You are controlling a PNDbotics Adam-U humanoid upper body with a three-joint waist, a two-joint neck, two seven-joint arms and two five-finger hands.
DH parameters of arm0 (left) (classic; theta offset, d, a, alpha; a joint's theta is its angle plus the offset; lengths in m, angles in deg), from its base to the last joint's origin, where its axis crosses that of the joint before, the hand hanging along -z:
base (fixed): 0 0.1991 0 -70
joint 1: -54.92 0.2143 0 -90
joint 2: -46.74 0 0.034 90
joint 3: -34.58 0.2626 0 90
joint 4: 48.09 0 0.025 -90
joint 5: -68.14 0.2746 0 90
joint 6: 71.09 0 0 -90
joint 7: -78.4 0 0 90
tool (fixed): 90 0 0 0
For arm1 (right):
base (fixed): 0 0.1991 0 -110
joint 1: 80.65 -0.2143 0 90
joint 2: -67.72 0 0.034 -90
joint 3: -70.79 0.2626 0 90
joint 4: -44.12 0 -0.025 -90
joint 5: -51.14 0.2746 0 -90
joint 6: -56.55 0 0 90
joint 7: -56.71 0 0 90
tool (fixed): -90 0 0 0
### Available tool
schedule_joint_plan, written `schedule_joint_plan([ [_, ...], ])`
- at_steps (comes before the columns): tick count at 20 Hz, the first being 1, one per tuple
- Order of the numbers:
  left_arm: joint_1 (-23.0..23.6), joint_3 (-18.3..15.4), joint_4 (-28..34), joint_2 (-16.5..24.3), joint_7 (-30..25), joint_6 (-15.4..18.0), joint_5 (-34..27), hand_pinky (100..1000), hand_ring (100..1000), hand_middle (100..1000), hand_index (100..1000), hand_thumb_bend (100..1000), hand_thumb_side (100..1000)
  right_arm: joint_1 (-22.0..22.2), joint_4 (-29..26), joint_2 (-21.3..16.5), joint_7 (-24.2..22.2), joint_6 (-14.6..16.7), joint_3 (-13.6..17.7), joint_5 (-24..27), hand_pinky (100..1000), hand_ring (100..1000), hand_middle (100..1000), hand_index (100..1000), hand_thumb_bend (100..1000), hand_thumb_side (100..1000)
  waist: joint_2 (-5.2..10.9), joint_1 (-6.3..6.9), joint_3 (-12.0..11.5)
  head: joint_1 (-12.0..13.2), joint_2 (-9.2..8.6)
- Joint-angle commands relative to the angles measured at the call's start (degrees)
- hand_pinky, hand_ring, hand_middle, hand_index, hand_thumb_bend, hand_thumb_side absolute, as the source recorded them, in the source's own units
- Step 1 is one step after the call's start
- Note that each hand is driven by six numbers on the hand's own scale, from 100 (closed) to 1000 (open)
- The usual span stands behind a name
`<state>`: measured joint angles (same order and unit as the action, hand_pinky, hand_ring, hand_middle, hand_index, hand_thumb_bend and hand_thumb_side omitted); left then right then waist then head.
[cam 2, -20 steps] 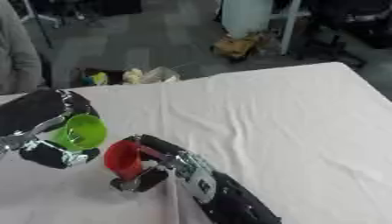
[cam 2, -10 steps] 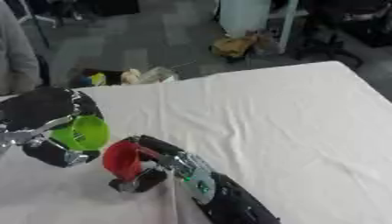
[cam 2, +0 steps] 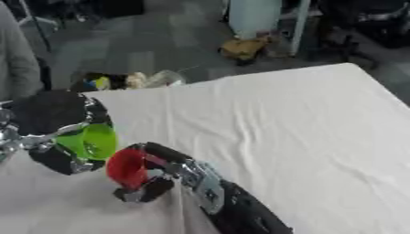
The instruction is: Pour the contents of one cup into another cup.
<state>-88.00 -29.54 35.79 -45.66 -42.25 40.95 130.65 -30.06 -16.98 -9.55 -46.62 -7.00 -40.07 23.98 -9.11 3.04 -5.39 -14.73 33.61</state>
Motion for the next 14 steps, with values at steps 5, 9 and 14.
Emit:
schedule_joint_plan([
  [5, -1.84, 0.29, 0.38, 0.04, -0.80, 0.99, 2.69, 431, 188, 269, 640, 352, 209, -1.15, -0.42, 0.21, 0.09, 0.03, 0.07, -0.32, 870, 872, 103, 499, 100, 324, 1.23, 0.07, 0.11, -0.09, -0.49],
  [9, -1.87, 0.33, 0.22, -0.05, -0.57, 1.22, 3.22, 431, 188, 269, 640, 352, 209, -1.15, -0.41, 0.21, 0.09, 0.04, 0.06, -0.35, 870, 872, 103, 499, 100, 324, 1.23, 0.08, 0.11, -0.09, -0.49],
  [14, -2.37, 0.77, 0.20, -0.51, -0.60, 1.79, 4.41, 429, 163, 255, 637, 356, 201, -1.24, -0.47, 0.27, 0.05, 0.05, -0.08, -0.31, 869, 874, 104, 498, 100, 324, 1.28, 0.35, 0.17, -0.10, -0.48],
])
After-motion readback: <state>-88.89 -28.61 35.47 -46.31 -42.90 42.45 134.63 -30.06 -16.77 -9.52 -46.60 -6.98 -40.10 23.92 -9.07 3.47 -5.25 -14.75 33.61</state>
